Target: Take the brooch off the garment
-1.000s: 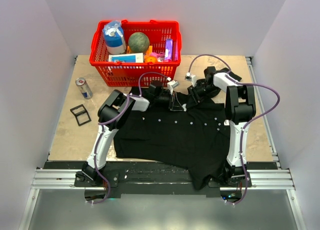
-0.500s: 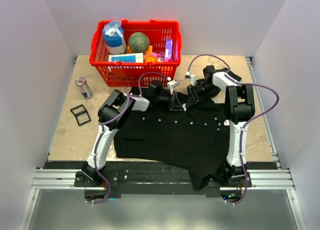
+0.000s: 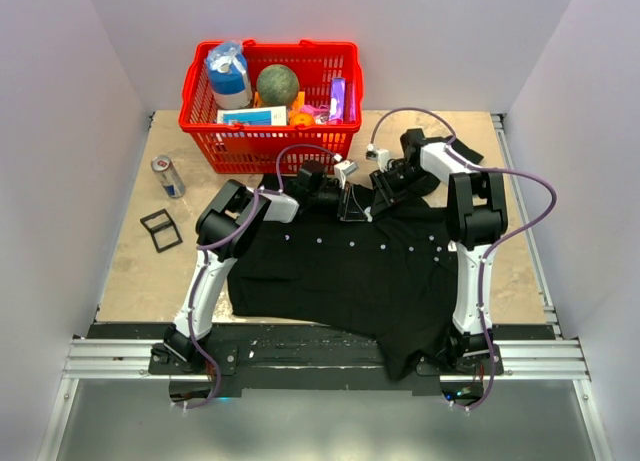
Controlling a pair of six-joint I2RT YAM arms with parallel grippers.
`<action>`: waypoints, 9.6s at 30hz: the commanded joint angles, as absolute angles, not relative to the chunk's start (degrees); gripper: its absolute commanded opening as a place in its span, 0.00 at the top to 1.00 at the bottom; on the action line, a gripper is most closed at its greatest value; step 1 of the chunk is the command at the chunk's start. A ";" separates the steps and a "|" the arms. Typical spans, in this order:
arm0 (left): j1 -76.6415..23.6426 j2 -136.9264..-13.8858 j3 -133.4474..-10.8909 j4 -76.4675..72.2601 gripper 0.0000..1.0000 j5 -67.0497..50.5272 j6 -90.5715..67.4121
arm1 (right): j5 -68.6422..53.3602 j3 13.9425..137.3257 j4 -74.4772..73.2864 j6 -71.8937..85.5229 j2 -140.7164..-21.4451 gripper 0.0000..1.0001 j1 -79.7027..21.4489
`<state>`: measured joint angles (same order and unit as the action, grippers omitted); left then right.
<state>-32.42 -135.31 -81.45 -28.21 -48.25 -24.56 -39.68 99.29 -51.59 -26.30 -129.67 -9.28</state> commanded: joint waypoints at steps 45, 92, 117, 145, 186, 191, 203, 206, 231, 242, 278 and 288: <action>-30.50 -136.76 -83.23 -26.72 1.00 -45.97 -24.26 | -33.22 89.12 -49.14 -29.98 -113.20 0.57 -8.98; -31.02 -128.23 -81.56 -17.93 1.00 -45.97 -14.77 | -27.51 85.87 -51.24 -36.65 -107.75 0.44 -7.21; -31.64 -126.30 -86.92 -14.32 1.00 -44.04 -11.60 | -24.82 84.55 -49.11 -31.38 -110.40 0.83 -10.72; -31.82 -126.04 -88.24 -17.75 1.00 -32.69 -11.78 | -34.89 87.71 -52.82 -28.65 -111.79 0.84 -10.63; -24.61 -100.64 -66.63 14.49 1.00 -43.87 27.22 | -21.01 64.17 -51.07 -50.19 -89.39 0.49 1.85; -22.77 -97.91 -61.35 17.57 1.00 -42.54 31.11 | -19.07 60.91 -48.96 -49.48 -90.70 0.52 1.85; -18.28 -100.02 -59.94 17.58 1.00 -38.24 33.13 | -13.36 68.44 -40.52 -45.18 -104.49 0.56 1.93; -17.67 -100.28 -60.38 17.93 1.00 -37.79 34.01 | -13.10 73.10 -38.85 -42.73 -107.57 0.57 1.93; -17.67 -95.10 -78.12 14.43 1.00 -52.11 21.28 | -42.26 87.44 -32.62 -21.11 -90.17 0.40 1.06; -17.67 -99.41 -88.07 7.92 1.00 -58.89 5.10 | -47.55 93.52 -30.85 -21.44 -90.79 0.06 -11.76; -21.09 -96.59 -86.39 16.08 1.00 -60.56 18.98 | -45.44 102.04 -41.49 -40.08 -99.05 0.45 -24.52; -21.45 -96.50 -86.57 16.52 1.00 -60.21 19.60 | -45.09 102.30 -40.69 -38.76 -100.55 0.50 -24.52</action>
